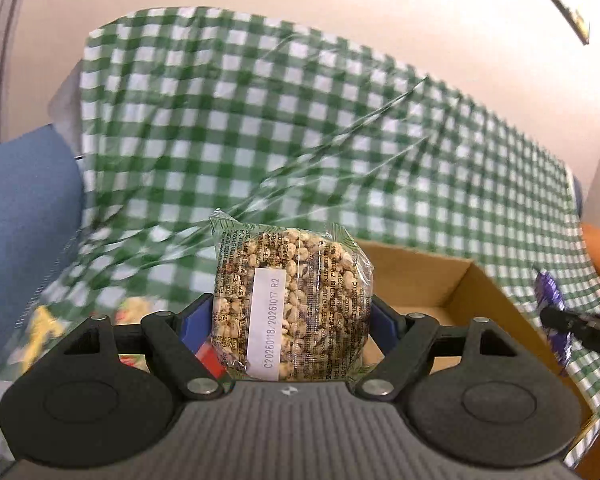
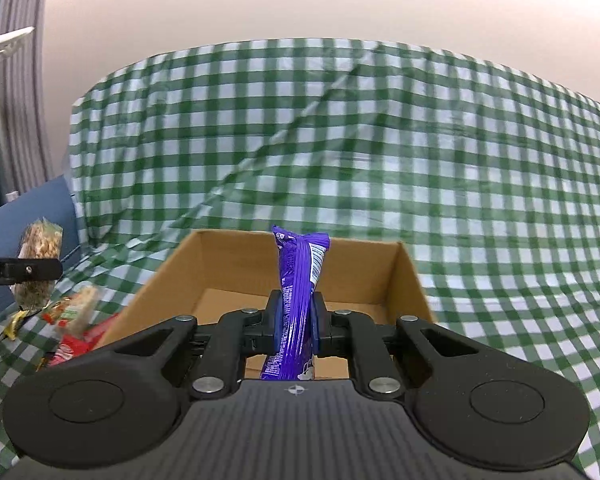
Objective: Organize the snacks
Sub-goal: 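Carry the bean bag and chocolate bar over the cardboard box, then open both grippers to drop the bean bag and chocolate bar into the box, then move both empty grippers back to the snack pile beside the box, then grasp the yellow wafer bar with the left gripper while the right grasps the red spicy strip pack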
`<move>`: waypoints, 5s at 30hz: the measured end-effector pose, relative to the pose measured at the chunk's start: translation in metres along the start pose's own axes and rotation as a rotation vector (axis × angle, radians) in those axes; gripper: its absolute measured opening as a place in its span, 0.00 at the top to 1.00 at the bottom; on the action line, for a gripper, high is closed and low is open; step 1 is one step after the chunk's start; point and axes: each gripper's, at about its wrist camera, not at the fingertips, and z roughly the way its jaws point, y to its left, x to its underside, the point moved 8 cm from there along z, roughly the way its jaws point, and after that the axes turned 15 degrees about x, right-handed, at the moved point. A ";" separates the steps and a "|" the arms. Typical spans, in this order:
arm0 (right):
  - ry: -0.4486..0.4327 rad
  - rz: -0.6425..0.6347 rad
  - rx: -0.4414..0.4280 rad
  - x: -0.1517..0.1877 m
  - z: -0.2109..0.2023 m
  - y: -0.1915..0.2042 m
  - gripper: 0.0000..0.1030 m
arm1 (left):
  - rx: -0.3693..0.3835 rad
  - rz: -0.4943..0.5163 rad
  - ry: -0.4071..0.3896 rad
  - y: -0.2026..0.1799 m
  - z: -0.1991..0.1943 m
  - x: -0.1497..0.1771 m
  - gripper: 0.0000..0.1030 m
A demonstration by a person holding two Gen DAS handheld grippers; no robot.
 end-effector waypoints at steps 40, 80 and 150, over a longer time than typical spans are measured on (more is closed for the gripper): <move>0.050 0.001 0.107 0.005 0.016 -0.020 0.87 | 0.217 0.141 -0.024 -0.090 0.055 0.001 0.19; -0.041 0.045 0.126 -0.007 0.007 -0.028 0.35 | 0.185 0.114 -0.116 -0.097 0.046 -0.009 0.00; 0.388 -0.093 -0.290 0.112 0.051 0.288 0.48 | -0.602 0.468 0.582 0.217 0.038 0.079 0.90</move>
